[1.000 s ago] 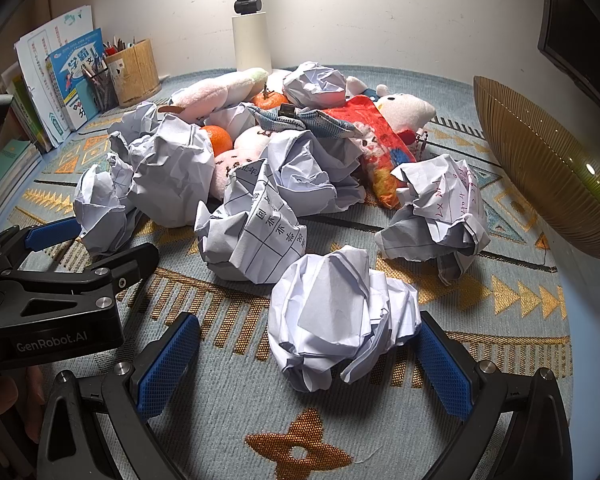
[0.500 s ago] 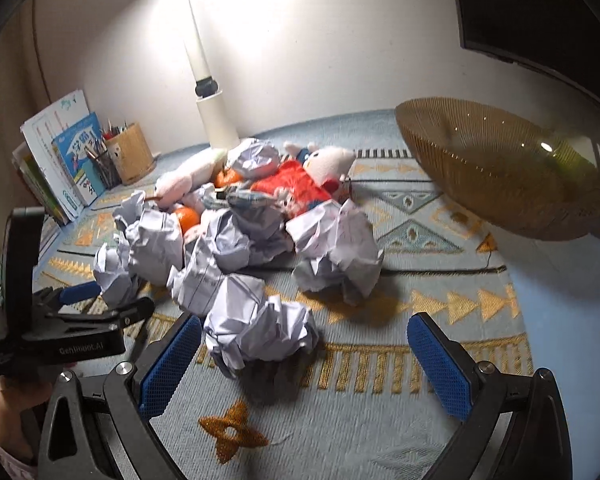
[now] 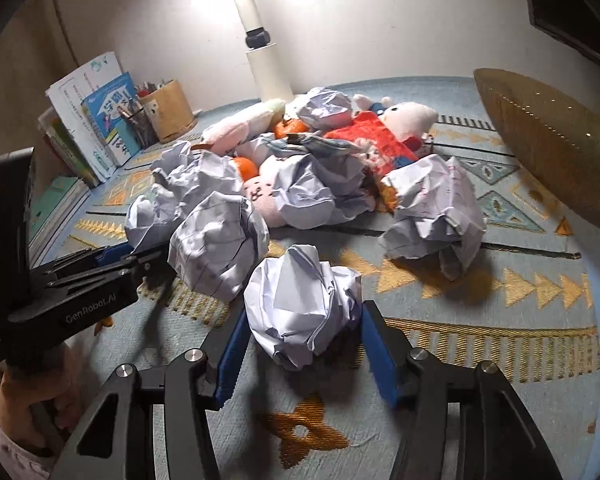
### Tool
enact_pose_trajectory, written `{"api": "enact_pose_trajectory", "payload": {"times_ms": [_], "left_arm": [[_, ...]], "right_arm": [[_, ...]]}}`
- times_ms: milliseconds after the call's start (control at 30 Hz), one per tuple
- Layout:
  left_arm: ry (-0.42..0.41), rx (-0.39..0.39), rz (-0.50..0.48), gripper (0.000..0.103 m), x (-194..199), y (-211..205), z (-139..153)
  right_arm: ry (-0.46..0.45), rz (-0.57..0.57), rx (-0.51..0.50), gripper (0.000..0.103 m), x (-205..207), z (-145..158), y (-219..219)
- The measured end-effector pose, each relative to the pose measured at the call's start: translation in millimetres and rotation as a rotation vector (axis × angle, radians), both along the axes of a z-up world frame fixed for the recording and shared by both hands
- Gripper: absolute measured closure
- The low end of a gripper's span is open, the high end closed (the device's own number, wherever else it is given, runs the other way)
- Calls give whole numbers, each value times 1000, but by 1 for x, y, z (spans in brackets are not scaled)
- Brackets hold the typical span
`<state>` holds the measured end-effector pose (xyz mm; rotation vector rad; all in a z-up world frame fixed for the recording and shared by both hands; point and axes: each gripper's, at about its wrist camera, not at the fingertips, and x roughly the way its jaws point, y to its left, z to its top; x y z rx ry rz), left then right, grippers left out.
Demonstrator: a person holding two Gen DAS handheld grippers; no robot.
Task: Organize objects
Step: 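Close the left tool on a crumpled paper ball while the right tool grasps another, then carry both paper balls over the woven bowl and open both tools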
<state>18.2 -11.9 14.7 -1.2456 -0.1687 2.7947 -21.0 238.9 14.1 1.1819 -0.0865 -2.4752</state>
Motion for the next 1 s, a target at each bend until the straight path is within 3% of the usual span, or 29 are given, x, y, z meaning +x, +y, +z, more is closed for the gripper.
{"api": "enact_pose_trajectory", "payload": {"times_ms": [167, 300, 567, 667, 833, 1000], "left_arm": [[96, 107, 59, 68, 16, -21, 9], [144, 111, 102, 68, 25, -26, 15], [196, 140, 128, 68, 32, -36, 21], [218, 110, 131, 68, 32, -32, 31], [276, 87, 38, 68, 8, -1, 84], [322, 77, -131, 68, -41, 70, 130]], "right_arm": [[23, -47, -88, 49, 2, 3, 16], [64, -62, -145, 49, 8, 11, 25], [115, -39, -144, 48, 13, 21, 19], [148, -43, -170, 48, 14, 27, 24], [223, -53, -195, 48, 1, 74, 48], [300, -121, -177, 48, -26, 127, 100]]}}
